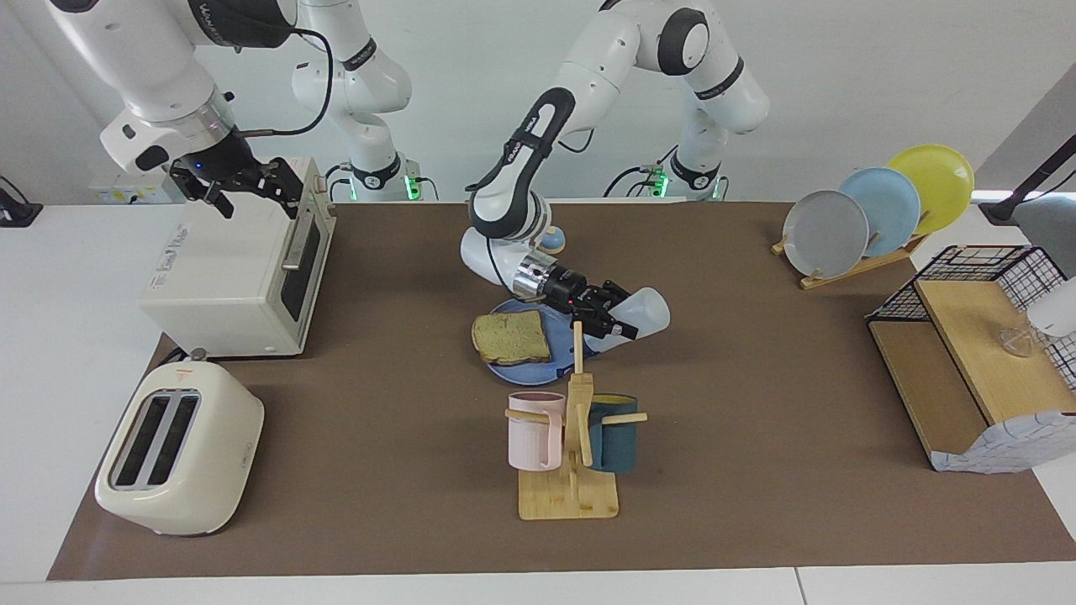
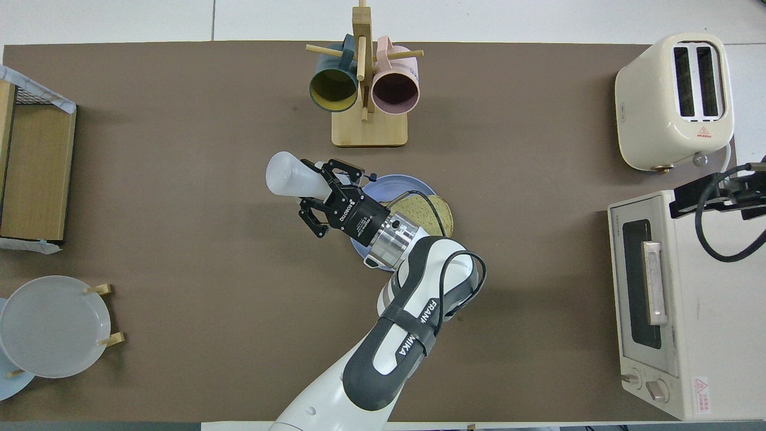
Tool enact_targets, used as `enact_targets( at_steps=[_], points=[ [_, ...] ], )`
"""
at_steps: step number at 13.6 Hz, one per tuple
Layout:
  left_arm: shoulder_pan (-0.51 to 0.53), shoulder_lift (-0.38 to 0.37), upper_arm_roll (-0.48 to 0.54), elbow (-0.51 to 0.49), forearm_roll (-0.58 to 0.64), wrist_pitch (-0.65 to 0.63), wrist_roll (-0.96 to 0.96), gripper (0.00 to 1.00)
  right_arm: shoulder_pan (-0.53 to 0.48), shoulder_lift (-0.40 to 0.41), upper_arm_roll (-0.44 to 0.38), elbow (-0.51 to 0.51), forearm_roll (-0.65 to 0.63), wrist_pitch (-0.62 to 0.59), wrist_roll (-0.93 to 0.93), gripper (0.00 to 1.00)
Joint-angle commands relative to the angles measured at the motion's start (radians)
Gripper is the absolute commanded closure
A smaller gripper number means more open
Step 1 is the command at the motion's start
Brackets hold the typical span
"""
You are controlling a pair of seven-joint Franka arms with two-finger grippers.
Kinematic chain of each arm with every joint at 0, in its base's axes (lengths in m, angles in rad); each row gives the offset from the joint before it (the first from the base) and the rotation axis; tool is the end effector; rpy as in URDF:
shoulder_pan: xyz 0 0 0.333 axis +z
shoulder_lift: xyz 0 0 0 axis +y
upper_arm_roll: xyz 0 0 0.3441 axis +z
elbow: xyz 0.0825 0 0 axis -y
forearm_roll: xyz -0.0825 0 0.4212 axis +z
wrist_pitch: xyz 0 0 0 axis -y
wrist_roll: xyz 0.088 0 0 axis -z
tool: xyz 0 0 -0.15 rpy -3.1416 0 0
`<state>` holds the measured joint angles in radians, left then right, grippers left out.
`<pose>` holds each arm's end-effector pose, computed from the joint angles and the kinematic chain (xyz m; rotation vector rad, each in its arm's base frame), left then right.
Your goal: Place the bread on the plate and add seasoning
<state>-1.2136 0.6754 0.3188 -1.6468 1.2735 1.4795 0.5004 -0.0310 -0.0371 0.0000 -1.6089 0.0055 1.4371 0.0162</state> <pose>0.5160 -0.4549 0.2863 -0.8993 1.2658 0.4071 0.5578 -0.0164 0.6015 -3.1272 0.0732 0.2109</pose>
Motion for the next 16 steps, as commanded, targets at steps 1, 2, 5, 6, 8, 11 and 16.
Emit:
enact_targets(
  at_steps=[1,2,5,6,8,11,16],
  points=[
    [-0.069,0.016,0.003,0.045,-0.043,-0.021,0.010,1.00,-0.014,0.006,0.011,0.012,-0.001,-0.001,-0.018,0.00],
    [-0.083,0.016,0.003,0.050,-0.054,-0.024,0.010,1.00,-0.014,0.003,0.011,0.012,-0.001,-0.001,-0.018,0.00],
    [-0.061,0.018,0.002,0.048,-0.056,-0.007,0.010,1.00,-0.015,0.002,0.011,0.010,-0.001,-0.001,-0.018,0.00],
    [-0.037,0.019,0.002,0.048,-0.054,0.002,0.009,1.00,-0.015,0.002,0.011,0.010,-0.001,-0.001,-0.018,0.00],
    [0.012,0.030,0.002,0.050,-0.059,0.015,0.009,1.00,-0.015,0.002,0.011,0.010,-0.001,-0.001,-0.018,0.00],
    [0.022,-0.023,0.011,0.035,-0.179,0.092,-0.019,1.00,-0.015,0.003,0.011,0.010,-0.001,-0.001,-0.018,0.00],
    [0.124,-0.236,0.013,-0.010,-0.351,0.194,-0.042,1.00,-0.015,0.002,0.011,0.010,-0.001,-0.001,-0.018,0.00]
  ],
)
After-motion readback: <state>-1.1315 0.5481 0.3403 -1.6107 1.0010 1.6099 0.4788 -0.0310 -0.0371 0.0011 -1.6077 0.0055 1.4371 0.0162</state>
